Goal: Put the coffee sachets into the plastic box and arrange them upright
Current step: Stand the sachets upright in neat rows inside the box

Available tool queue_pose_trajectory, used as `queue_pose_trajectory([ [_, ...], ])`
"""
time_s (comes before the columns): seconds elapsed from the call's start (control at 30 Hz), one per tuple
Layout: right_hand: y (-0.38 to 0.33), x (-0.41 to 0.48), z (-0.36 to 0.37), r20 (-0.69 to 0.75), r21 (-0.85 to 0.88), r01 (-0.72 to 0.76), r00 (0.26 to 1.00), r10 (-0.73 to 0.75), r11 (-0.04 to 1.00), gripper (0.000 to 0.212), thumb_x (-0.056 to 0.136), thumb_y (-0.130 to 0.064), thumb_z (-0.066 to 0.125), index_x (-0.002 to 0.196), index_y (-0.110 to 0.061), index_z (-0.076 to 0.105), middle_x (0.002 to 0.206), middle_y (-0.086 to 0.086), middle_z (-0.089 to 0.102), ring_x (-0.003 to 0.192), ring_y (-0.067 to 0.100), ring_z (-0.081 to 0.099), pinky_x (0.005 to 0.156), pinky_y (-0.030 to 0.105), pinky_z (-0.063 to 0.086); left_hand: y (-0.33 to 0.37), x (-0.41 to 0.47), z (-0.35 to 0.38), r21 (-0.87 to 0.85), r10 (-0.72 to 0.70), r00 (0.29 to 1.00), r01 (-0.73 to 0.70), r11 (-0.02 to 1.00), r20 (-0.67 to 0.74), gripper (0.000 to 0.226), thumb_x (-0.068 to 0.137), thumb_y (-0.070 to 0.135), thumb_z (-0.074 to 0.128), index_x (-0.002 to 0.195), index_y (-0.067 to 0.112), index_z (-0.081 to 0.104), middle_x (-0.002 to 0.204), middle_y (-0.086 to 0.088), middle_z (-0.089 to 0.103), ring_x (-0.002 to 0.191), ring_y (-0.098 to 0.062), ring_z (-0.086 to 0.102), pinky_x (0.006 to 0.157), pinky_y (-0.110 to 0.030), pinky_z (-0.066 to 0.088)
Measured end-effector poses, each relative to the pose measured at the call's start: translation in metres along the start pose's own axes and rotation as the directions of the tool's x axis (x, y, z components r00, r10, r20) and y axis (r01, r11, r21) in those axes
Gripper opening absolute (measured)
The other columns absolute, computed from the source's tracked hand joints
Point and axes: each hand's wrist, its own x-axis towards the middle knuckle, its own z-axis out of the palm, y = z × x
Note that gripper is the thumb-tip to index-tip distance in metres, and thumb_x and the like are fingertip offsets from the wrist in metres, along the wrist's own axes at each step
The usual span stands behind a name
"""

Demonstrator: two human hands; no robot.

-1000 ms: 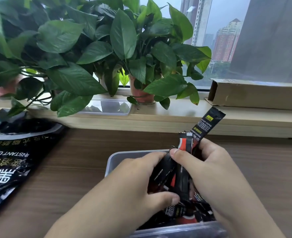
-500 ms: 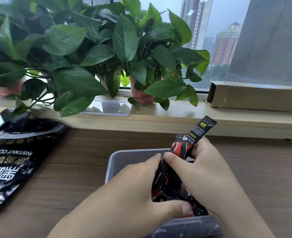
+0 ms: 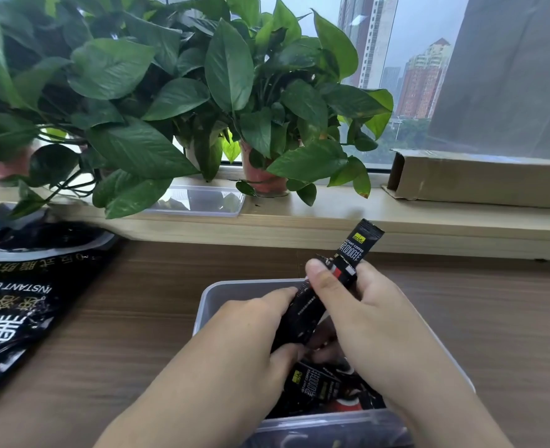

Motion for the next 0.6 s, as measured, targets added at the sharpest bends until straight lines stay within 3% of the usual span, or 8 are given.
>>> queue_pose_trajectory([
  [0.17,-0.005,0.001,-0.002,-0.018,0.041,-0.012,1.000,0.013,0.999,0.057,0.097,-0.058,0.037,0.078,-0.012,0.066,0.060,0.016,0.070,0.044,0.023,0.062,0.054,0.033,0.054,0.001,0.000,0.000,-0.005,-0.019,1.000,0.019,1.000,-0.009,0.026,0.088,0.026,0.066,0.105,0.042,0.057,0.094,0.022,0.069,0.095,0.003,0.061,0.086,-0.026,0.051],
  [0.3,-0.002,0.001,-0.003,-0.080,0.019,0.091,0.993,-0.090,0.996,0.038,0.101,-0.038,0.048,0.078,-0.017,0.069,0.057,0.004,0.070,0.041,0.017,0.061,0.049,0.028,0.052,0.002,-0.001,-0.001,0.009,-0.022,1.000,0.022,1.000,-0.012,0.020,0.088,0.028,0.066,0.100,0.040,0.056,0.087,0.020,0.068,0.087,0.000,0.061,0.081,-0.027,0.051],
  [0.4,0.000,0.002,-0.003,-0.127,-0.006,0.197,0.972,-0.196,0.980,0.014,0.098,-0.026,0.057,0.098,-0.036,0.066,0.067,-0.001,0.072,0.042,0.016,0.064,0.048,0.027,0.053,0.004,-0.001,-0.002,0.008,-0.019,1.000,0.019,1.000,-0.020,0.020,0.088,0.027,0.066,0.100,0.039,0.057,0.084,0.021,0.068,0.083,0.000,0.063,0.080,-0.027,0.051],
  [0.5,0.004,0.003,-0.005,-0.130,-0.065,0.252,0.957,-0.258,0.966,0.048,0.095,-0.018,0.060,0.124,-0.055,0.050,0.076,-0.002,0.071,0.043,0.016,0.066,0.048,0.023,0.052,0.005,-0.002,-0.002,0.010,-0.025,1.000,0.025,1.000,-0.013,0.027,0.089,0.027,0.066,0.109,0.042,0.057,0.091,0.022,0.069,0.088,0.001,0.062,0.084,-0.026,0.050],
  [0.6,0.007,0.004,-0.007,-0.145,-0.154,0.290,0.939,-0.311,0.945,0.036,0.093,-0.017,0.063,0.117,-0.043,0.063,0.082,-0.003,0.071,0.048,0.014,0.068,0.055,0.032,0.059,0.006,-0.003,-0.003,0.000,-0.031,1.000,0.031,1.000,-0.006,0.032,0.088,0.030,0.067,0.114,0.046,0.057,0.093,0.026,0.070,0.090,0.006,0.062,0.085,-0.022,0.050],
])
